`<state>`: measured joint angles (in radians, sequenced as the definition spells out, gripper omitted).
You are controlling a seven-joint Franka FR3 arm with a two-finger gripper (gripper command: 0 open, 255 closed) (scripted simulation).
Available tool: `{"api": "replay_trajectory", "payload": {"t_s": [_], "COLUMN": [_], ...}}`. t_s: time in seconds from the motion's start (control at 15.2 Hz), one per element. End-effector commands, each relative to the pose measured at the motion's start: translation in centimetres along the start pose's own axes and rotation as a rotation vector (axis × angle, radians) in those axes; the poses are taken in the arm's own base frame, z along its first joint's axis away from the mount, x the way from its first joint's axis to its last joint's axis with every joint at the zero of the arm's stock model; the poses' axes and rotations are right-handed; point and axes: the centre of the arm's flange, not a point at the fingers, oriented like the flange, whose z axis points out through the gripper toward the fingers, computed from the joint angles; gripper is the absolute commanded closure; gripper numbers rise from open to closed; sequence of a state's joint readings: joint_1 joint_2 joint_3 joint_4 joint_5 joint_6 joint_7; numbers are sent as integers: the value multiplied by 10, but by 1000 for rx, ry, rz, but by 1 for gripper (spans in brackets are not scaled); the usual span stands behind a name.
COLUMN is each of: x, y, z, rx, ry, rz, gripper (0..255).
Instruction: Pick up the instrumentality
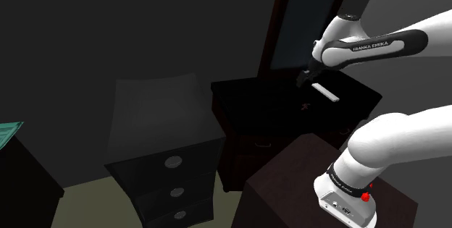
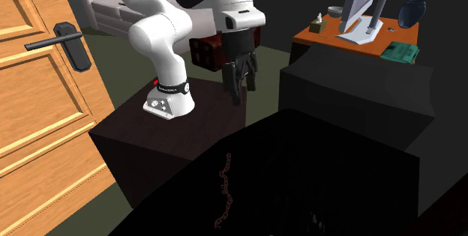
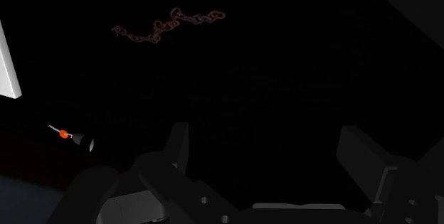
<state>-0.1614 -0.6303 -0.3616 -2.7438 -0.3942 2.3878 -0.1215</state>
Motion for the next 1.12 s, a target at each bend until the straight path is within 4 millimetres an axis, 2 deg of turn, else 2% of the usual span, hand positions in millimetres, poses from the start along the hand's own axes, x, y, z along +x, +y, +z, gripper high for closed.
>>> {"api": "replay_trajectory", "payload": {"t_s": [0.0, 1.06], "x": [4, 29], "y": [15, 137], "z": [21, 186], "rx": [-3, -13], "ry": [25, 188], "rz": [11, 103], "gripper": [0, 0]}}
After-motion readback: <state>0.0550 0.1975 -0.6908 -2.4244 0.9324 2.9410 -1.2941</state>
